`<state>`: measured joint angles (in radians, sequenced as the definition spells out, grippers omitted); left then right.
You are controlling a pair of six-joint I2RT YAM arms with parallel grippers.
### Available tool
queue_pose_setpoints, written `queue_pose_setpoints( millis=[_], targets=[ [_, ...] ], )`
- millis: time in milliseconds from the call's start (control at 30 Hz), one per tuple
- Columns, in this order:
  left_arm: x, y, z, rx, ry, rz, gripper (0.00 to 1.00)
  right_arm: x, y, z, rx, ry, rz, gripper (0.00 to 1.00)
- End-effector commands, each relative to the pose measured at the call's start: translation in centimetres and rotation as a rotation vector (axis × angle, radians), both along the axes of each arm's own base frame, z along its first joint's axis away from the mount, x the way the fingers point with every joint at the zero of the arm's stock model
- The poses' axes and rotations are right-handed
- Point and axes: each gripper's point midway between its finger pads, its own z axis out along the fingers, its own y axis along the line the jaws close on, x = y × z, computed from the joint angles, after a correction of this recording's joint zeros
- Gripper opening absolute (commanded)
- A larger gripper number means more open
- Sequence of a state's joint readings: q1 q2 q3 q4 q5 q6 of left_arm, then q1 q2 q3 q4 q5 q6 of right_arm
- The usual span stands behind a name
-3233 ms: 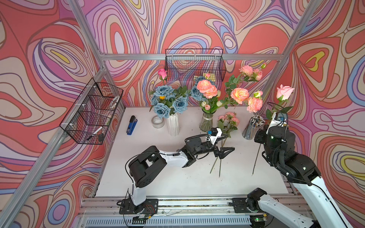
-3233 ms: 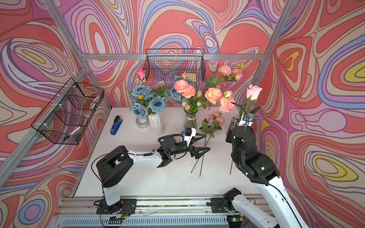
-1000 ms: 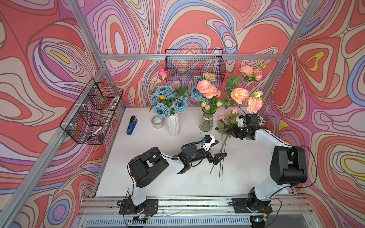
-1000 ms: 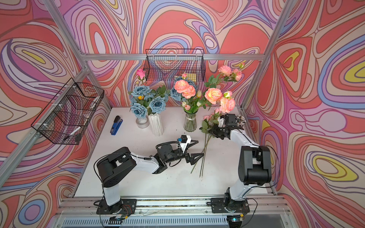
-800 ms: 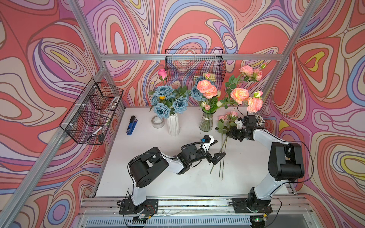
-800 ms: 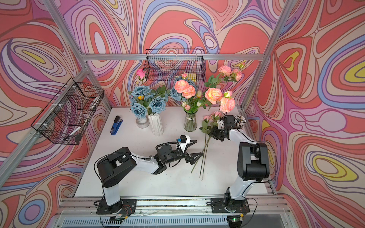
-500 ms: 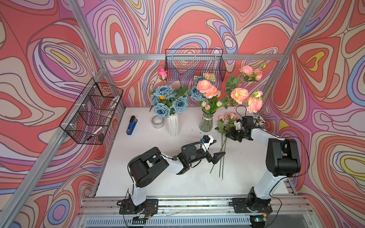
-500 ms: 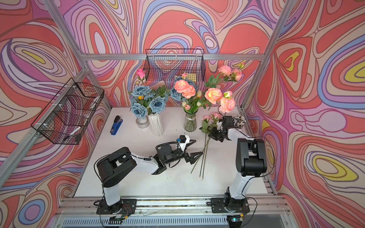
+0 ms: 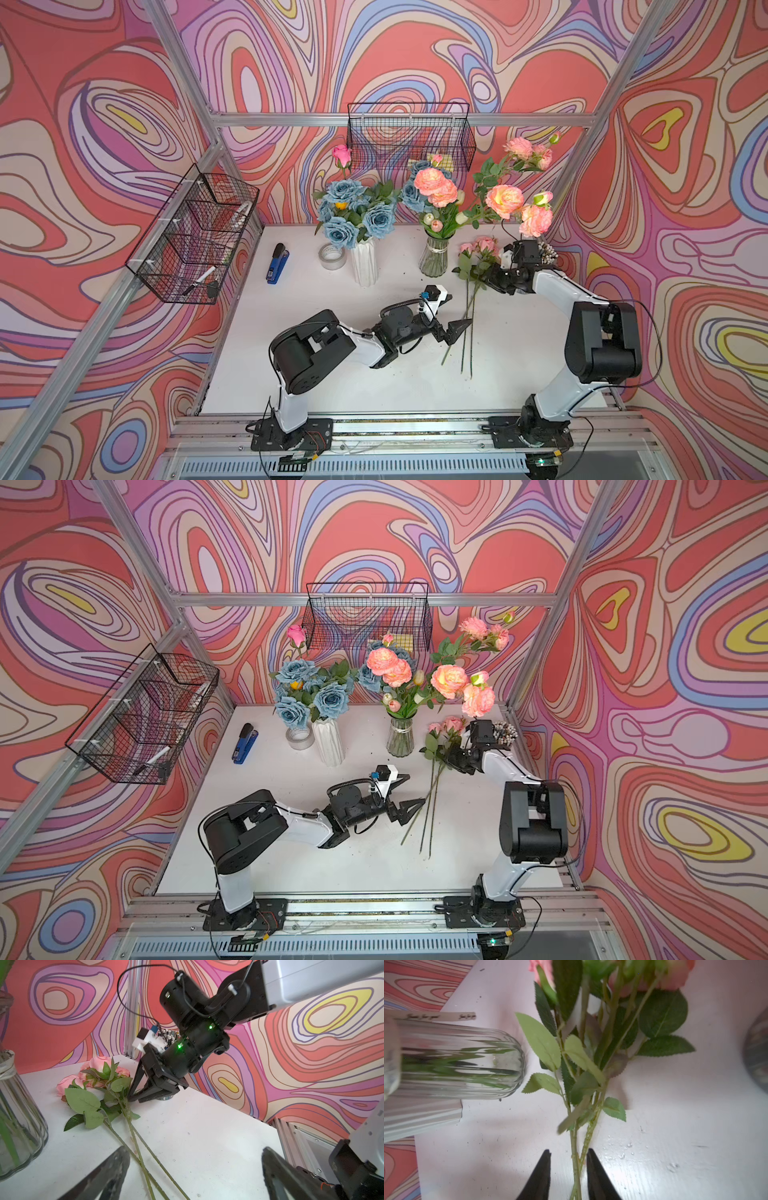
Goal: Pick out pink flowers from the vase
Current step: Place the flower at the center of the board, then pick up the flower from the vase.
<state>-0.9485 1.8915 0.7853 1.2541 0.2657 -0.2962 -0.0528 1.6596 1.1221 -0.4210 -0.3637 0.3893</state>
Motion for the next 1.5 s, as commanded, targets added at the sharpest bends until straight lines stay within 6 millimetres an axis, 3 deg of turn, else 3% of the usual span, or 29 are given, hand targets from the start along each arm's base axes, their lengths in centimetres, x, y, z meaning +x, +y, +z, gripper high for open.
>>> queue_pose_setpoints(
  millis=[0,167,267,300,567,833,1000,1233,1467],
  targets=[
    [0.3,0.6,1.5,-0.054,-0.025,0.018,1.00,-0.2,-0.5,2.0,-0.050,-0.042,-0.015,0.41],
    [0.5,0.8,1.6,-0.056,-0.022,0.028,1.00,-1.0,-0.8,4.3,-0.074,-0.100,-0.024,0.64],
    [0.8,1.0,1.4,-0.046,-0.016,0.044,1.00,-1.6,-0.4,5.1,-0.061,-0.146,-0.009,0.97],
    [1.0,1.1,1.4,-0.043,-0.013,0.054,1.00,-1.7,-0.4,5.2,-0.059,-0.158,-0.009,0.98],
    [2.2,1.4,2.0,-0.009,-0.014,0.112,1.00,-2.8,1.6,7.4,0.049,-0.285,0.031,0.98],
    [4.9,2.7,3.3,-0.036,-0.028,0.246,1.00,-4.3,3.2,10.2,0.131,-0.490,0.004,0.98],
    [5.9,2.6,4.6,-0.063,-0.044,0.250,1.00,-4.8,3.5,10.6,0.083,-0.561,-0.006,0.98],
    [6.9,1.8,6.1,-0.040,-0.102,0.252,0.99,-5.3,5.7,11.8,0.065,-0.674,0.073,0.98],
    [8.6,2.5,7.1,-0.033,-0.129,0.303,0.99,-4.6,5.9,10.8,0.081,-0.752,0.030,0.90]
  ],
)
